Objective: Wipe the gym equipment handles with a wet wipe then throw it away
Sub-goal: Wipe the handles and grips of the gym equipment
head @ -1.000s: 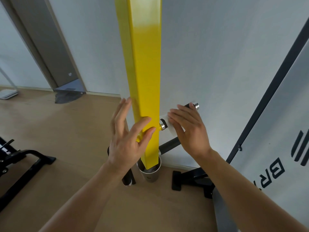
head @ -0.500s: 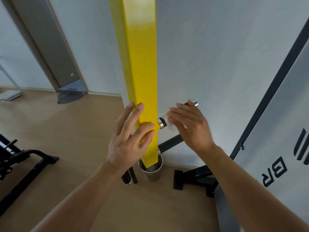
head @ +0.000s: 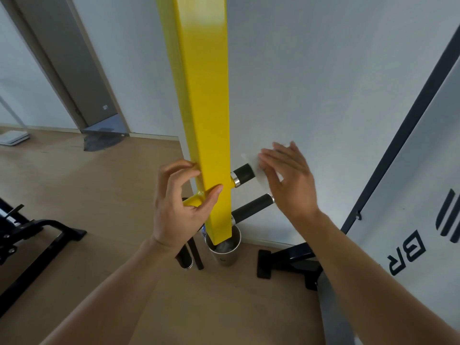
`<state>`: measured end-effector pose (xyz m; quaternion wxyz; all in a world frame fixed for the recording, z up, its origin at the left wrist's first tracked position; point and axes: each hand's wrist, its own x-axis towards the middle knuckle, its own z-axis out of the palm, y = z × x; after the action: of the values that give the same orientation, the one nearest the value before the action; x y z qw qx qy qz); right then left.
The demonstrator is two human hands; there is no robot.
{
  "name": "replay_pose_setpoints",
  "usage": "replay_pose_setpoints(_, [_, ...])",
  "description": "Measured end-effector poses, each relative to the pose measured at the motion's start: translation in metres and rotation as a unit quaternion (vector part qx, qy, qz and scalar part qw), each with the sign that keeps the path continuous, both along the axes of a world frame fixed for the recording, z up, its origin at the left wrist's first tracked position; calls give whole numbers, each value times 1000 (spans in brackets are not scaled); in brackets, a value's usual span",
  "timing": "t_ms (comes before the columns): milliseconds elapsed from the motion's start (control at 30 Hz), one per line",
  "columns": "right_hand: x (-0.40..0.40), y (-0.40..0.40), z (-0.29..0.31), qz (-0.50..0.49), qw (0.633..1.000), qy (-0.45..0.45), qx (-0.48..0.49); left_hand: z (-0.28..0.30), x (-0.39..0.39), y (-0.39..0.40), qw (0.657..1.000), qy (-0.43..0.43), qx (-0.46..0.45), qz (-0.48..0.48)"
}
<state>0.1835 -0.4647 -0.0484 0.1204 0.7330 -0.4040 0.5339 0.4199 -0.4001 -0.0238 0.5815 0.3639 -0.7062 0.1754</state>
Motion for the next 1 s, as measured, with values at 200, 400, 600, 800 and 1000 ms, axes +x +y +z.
replay_pose_setpoints(200, [17,9,-5,36,998,48,-13,-3,1,-3,1000,17,2,1])
replay_pose_setpoints(400, [12,2,4,-20,1000,-7,16,-2,1,-4,998,53,28,-29])
replay_pose_setpoints(600, [4,-5,4,-9,1000,28,-2,3,0,-4,996,73,54,9])
replay_pose_setpoints(800, [9,1,2,29,995,90,-18,1,-1,-5,996,75,52,0])
replay_pose_setpoints(1000, [-1,-1,12,-12,999,42,15,-1,-2,-3,995,79,65,-8])
